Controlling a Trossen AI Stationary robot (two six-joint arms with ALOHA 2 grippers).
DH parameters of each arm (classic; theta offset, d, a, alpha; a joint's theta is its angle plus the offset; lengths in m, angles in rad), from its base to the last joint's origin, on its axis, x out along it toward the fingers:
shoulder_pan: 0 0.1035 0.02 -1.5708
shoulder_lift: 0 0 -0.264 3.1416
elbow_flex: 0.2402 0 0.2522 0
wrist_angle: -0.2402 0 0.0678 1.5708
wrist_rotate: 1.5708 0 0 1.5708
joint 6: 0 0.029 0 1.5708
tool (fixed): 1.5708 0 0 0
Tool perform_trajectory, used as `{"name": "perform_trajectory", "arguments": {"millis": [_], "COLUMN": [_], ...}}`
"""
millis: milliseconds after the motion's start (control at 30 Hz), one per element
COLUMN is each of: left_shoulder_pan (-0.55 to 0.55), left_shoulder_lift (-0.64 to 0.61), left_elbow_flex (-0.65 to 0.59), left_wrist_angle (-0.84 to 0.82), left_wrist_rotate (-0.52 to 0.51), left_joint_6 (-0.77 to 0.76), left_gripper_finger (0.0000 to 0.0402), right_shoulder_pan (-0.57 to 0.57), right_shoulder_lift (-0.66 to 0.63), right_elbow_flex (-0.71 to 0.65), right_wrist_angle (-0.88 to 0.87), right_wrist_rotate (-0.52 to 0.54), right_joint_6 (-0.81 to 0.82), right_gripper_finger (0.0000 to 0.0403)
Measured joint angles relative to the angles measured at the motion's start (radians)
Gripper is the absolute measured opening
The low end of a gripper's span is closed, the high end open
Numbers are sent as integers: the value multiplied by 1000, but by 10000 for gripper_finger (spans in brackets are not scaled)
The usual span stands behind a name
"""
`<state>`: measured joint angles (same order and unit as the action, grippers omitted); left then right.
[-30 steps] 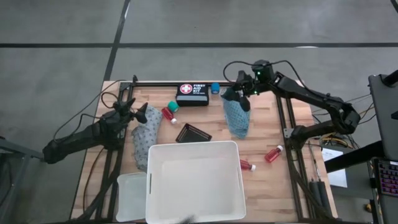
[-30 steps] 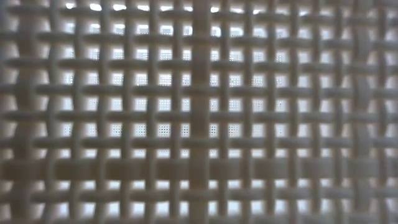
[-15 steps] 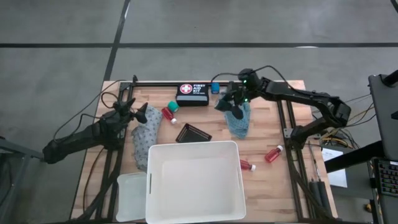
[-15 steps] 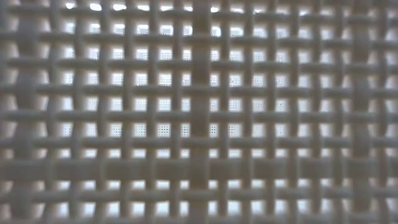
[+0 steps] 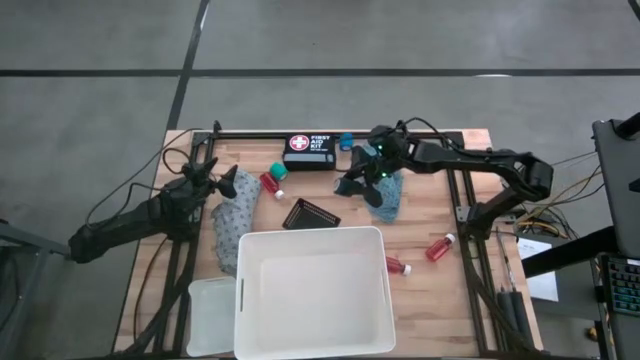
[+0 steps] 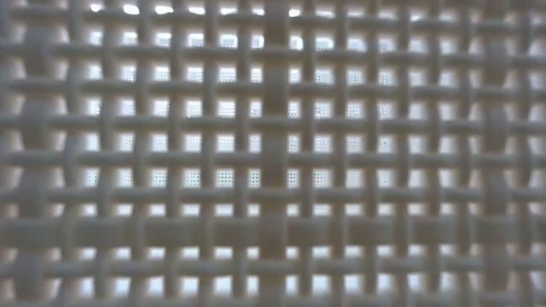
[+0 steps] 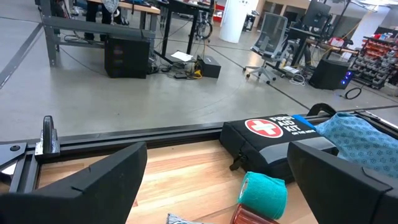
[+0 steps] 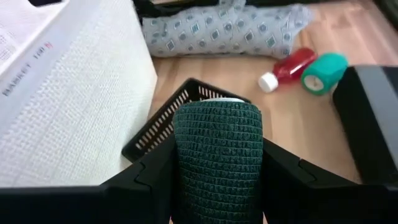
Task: Pick & Place Medicine items
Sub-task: Put the black bandage into the black bin
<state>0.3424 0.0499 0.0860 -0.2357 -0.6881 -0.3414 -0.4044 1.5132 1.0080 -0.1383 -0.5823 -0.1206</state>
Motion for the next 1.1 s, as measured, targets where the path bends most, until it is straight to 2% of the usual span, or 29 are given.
{"name": "perform_trajectory", "arguments": {"millis": [300, 533, 1100], "left_shoulder_pan": [0, 0, 0], "left_shoulder_lift": [0, 0, 0], "left_elbow_flex": [0, 0, 0], "left_wrist_angle": [0, 0, 0], "left_wrist_rotate": [0, 0, 0], "left_joint_6": [0, 0, 0], "left_gripper_finger": [393, 393, 393], "right_shoulder_pan": [87, 131, 138], "right_shoulder_lift": [88, 157, 226], "right_elbow_flex": [0, 0, 0], "right_wrist_angle": [89, 139, 204], "right_wrist_rotate": [7, 28, 37], "right_joint_6": [91, 96, 92], "right_gripper_finger": [171, 171, 171]}}
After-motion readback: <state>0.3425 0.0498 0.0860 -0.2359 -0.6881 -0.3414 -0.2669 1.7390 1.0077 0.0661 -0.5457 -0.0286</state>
